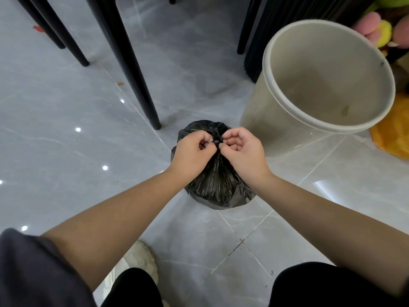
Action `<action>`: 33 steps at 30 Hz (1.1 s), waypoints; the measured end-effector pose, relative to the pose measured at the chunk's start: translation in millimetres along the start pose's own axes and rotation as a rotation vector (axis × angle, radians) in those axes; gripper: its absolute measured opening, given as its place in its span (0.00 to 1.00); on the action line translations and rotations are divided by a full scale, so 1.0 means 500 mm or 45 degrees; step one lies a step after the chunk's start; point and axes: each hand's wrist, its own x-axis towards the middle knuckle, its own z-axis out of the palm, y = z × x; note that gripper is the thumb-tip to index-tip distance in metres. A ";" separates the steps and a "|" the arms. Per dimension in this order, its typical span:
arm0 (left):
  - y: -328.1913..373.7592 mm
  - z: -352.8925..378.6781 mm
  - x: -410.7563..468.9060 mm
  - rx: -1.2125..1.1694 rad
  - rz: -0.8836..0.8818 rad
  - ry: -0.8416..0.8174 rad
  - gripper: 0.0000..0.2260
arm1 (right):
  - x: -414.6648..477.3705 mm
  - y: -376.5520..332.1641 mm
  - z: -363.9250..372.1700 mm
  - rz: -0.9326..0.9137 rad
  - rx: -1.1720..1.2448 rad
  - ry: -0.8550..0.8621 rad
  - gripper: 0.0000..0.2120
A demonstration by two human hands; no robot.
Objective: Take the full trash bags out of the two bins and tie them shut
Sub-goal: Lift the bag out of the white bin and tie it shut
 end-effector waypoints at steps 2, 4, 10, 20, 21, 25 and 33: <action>0.000 0.005 0.002 -0.028 -0.047 -0.006 0.07 | 0.002 0.006 -0.001 -0.058 -0.081 0.044 0.09; -0.003 0.005 0.004 -0.037 -0.041 -0.014 0.06 | 0.002 0.011 -0.005 -0.088 -0.136 0.034 0.06; -0.007 -0.006 0.006 -0.018 -0.005 -0.039 0.05 | 0.000 0.021 -0.004 -0.205 -0.218 0.049 0.04; -0.005 -0.009 0.008 0.206 0.211 -0.106 0.04 | 0.009 0.012 0.001 0.264 0.098 -0.078 0.06; -0.004 -0.010 0.009 0.212 0.233 -0.106 0.04 | 0.009 0.011 0.000 0.302 0.129 -0.089 0.07; 0.002 -0.015 0.017 0.204 0.225 -0.138 0.04 | 0.011 0.006 -0.004 0.399 0.264 -0.131 0.10; -0.010 -0.016 0.016 0.219 0.203 -0.099 0.05 | 0.009 0.010 -0.010 0.247 0.082 -0.050 0.06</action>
